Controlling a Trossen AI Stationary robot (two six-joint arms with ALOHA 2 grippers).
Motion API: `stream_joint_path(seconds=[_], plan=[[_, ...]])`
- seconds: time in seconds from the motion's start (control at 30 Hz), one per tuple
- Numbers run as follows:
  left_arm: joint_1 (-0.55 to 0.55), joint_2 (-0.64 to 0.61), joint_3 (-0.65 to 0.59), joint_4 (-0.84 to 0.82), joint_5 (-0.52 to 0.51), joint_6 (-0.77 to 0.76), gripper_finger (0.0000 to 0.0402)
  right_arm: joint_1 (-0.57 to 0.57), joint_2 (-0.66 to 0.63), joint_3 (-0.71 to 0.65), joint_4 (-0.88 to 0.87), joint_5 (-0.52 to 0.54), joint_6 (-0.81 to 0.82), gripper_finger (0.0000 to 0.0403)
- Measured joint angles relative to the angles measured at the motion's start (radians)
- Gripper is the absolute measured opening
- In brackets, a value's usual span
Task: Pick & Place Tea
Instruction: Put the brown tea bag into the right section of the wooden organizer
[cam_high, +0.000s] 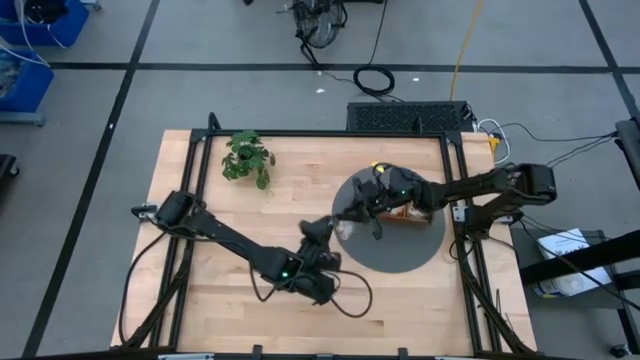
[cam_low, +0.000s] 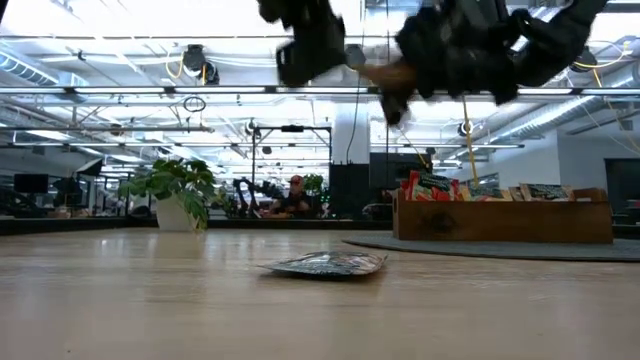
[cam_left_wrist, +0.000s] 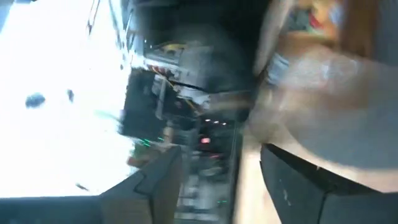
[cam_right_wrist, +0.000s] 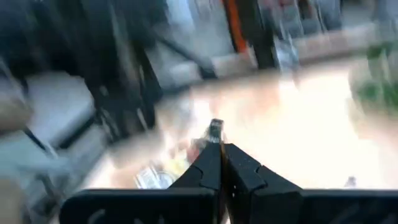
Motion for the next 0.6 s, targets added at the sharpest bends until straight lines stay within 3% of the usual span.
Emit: stream_joint_path(seconds=[0.1, 0.27, 0.4, 0.6], plan=[[-0.017, -0.049, 0.005, -0.141, 0.019, -0.277, 0.0226, 0.003, -0.088, -0.03, -0.174, 0.126, -0.07, 0.0], [-0.014, -0.122, -0.03, -0.456, 0.148, -0.69, 0.0228, 0.046, -0.273, -0.099, -0.341, 0.408, -0.128, 0.0], [-0.007, -0.202, -0.101, -0.543, 0.171, -0.864, 0.0228, 0.111, -0.43, -0.161, -0.365, 0.557, -0.141, 0.0], [-0.002, -0.331, -0.29, -0.534, 0.169, -1.035, 0.0228, 0.2, -0.631, -0.299, -0.483, 0.914, -0.127, 0.0]])
